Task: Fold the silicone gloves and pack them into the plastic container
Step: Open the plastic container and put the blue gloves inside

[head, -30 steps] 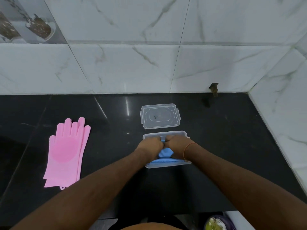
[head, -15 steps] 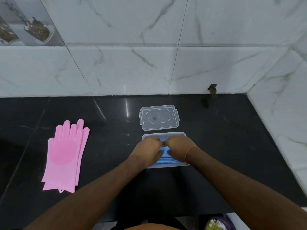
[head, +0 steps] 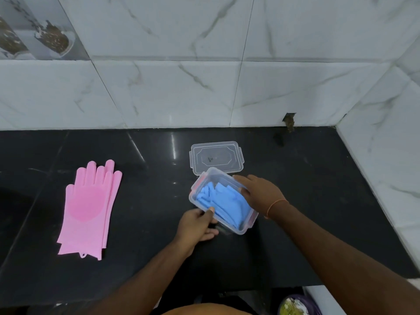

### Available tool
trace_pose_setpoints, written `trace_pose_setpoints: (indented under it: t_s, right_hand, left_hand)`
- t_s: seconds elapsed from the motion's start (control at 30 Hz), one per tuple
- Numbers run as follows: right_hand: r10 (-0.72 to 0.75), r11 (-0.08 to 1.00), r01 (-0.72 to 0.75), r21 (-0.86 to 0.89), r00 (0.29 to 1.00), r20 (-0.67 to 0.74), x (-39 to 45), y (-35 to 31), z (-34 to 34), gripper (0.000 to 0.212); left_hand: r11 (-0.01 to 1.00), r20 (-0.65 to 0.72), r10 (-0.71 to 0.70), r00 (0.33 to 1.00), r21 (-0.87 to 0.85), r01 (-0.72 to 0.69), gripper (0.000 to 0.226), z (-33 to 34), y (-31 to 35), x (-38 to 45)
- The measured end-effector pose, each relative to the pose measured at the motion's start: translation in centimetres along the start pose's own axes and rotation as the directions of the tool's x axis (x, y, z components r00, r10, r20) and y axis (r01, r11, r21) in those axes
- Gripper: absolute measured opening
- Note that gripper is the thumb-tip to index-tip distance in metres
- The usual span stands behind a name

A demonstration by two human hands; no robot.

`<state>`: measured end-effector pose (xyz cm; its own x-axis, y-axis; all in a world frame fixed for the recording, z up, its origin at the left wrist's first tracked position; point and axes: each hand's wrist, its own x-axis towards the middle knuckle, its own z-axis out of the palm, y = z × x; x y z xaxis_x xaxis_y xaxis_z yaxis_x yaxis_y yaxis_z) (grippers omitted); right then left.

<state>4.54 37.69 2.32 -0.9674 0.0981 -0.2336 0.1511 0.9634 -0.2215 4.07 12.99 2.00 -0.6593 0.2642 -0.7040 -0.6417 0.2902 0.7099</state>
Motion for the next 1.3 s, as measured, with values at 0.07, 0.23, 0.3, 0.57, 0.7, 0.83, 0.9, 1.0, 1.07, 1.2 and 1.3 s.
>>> trace_pose_setpoints:
  t_s: [0.07, 0.23, 0.3, 0.57, 0.7, 0.83, 0.9, 1.0, 1.07, 1.2, 1.3]
  right_hand:
    - [0.078, 0.995, -0.081, 0.061, 0.996, 0.044, -1.1, 0.6, 0.8, 0.057]
    - [0.302, 0.932, -0.312, 0.186, 0.95, 0.077, -5.5, 3.3, 3.0, 0.07]
    - [0.372, 0.909, -0.376, 0.178, 0.927, 0.054, -7.2, 5.0, 3.6, 0.073]
    - [0.571, 0.811, -0.561, 0.168, 0.821, -0.014, -13.0, 10.8, 3.7, 0.07]
    - [0.602, 0.79, -0.595, 0.147, 0.799, -0.002, -14.6, 12.4, 4.0, 0.069]
    - [0.585, 0.809, -0.57, 0.143, 0.806, -0.096, -15.2, 11.4, 3.7, 0.068]
    - [0.554, 0.828, -0.556, 0.077, 0.787, -0.27, -15.4, 10.0, 3.2, 0.068]
    - [0.416, 0.887, -0.462, -0.008, 0.807, -0.418, -14.7, 6.2, 1.7, 0.062]
    - [0.284, 0.939, -0.341, -0.047, 0.846, -0.451, -13.5, 2.9, 1.3, 0.062]
    - [0.083, 0.994, -0.107, -0.031, 0.897, -0.435, -9.8, -4.7, 2.1, 0.06]
    - [0.003, 1.0, 0.0, 0.009, 0.93, -0.368, -6.8, -10.3, 3.6, 0.062]
  left_hand:
    - [0.999, 0.006, 0.049, 0.999, 0.019, -0.049, 0.03, 0.4, 0.7, 0.8]
    - [0.971, 0.088, 0.164, 0.983, 0.16, -0.176, 0.035, 3.6, 2.1, 2.6]
    - [0.958, 0.133, 0.181, 0.974, 0.202, -0.206, 0.035, 5.6, 2.5, 3.2]
    - [0.953, 0.304, 0.125, 0.945, 0.228, -0.2, 0.039, 13.7, 2.6, 4.3]
    - [0.948, 0.33, 0.107, 0.938, 0.25, -0.196, 0.042, 15.5, 1.8, 4.6]
    - [0.941, 0.313, 0.136, 0.94, 0.256, -0.222, 0.046, 15.3, 0.7, 4.7]
    - [0.878, 0.294, 0.185, 0.938, 0.379, -0.292, 0.053, 14.2, 0.3, 4.8]
    - [0.612, 0.332, 0.382, 0.862, 0.608, -0.506, 0.065, 11.1, -0.2, 5.1]
    - [0.422, 0.384, 0.503, 0.774, 0.673, -0.608, 0.064, 8.5, -0.4, 5.3]
    - [0.086, 0.413, 0.625, 0.662, 0.807, -0.584, 0.073, 2.4, -0.3, 5.6]
    - [0.011, 0.409, 0.603, 0.684, 0.854, -0.52, 0.073, -3.0, -0.3, 5.6]
